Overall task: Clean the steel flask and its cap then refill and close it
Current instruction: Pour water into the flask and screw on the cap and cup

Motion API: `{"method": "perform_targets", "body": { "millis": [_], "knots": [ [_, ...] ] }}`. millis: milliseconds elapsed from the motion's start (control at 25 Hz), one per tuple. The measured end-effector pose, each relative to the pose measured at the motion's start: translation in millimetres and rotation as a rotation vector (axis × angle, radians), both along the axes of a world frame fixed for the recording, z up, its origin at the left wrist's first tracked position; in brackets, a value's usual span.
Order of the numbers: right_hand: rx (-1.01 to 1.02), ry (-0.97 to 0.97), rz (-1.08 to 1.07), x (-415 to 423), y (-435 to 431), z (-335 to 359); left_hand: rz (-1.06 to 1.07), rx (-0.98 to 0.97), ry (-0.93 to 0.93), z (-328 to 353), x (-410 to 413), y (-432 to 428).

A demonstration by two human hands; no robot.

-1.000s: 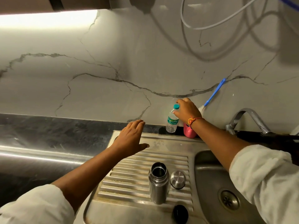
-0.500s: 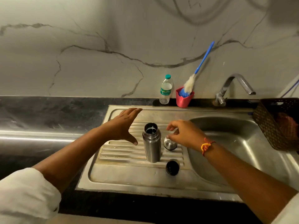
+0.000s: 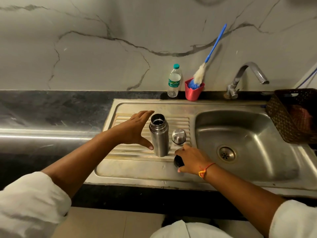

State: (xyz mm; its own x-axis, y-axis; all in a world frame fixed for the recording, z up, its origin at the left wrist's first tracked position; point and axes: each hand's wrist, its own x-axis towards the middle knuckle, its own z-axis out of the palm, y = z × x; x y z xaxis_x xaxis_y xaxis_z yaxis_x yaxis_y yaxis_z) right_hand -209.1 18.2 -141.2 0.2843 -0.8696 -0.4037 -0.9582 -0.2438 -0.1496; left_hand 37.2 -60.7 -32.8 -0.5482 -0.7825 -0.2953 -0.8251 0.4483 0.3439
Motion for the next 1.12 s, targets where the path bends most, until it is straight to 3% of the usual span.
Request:
{"method": "perform_targets", "body": {
  "millis": [120, 200, 360, 480, 760, 960, 1120],
  "knots": [
    [-0.051, -0.175, -0.088, -1.4, 0.3, 6.6, 0.009, 0.008, 0.033, 0.2, -1.0, 0.8],
    [-0.09, -0.439, -0.263, -7.3, -1.6, 21.6, 0.01, 0.005, 0.061, 0.6, -1.3, 1.1],
    [0.174, -1.17, -0.673, -21.9, -10.7, 51.6, 0.01, -0.009, 0.095, 1.9, -2.4, 0.8],
    [0.278, -1.413, -0.726, -26.2, -17.8, 79.7, 0.016, 0.001, 0.137, 2.7, -4.0, 2.3],
    [-0.13, -1.027, -0.291, 2.2, -40.3, 140.8, 0.069, -0.009, 0.264, -1.3, -7.1, 0.9],
    [-0.283, -0.728, 0.043, 20.1, -54.6, 157.1, 0.1, 0.026, 0.383, -11.7, -8.5, 3.1],
    [-0.281, -0.531, 0.217, 33.5, -63.6, 165.1, 0.147, 0.052, 0.478, -13.9, -8.9, 4.6]
  ]
}}
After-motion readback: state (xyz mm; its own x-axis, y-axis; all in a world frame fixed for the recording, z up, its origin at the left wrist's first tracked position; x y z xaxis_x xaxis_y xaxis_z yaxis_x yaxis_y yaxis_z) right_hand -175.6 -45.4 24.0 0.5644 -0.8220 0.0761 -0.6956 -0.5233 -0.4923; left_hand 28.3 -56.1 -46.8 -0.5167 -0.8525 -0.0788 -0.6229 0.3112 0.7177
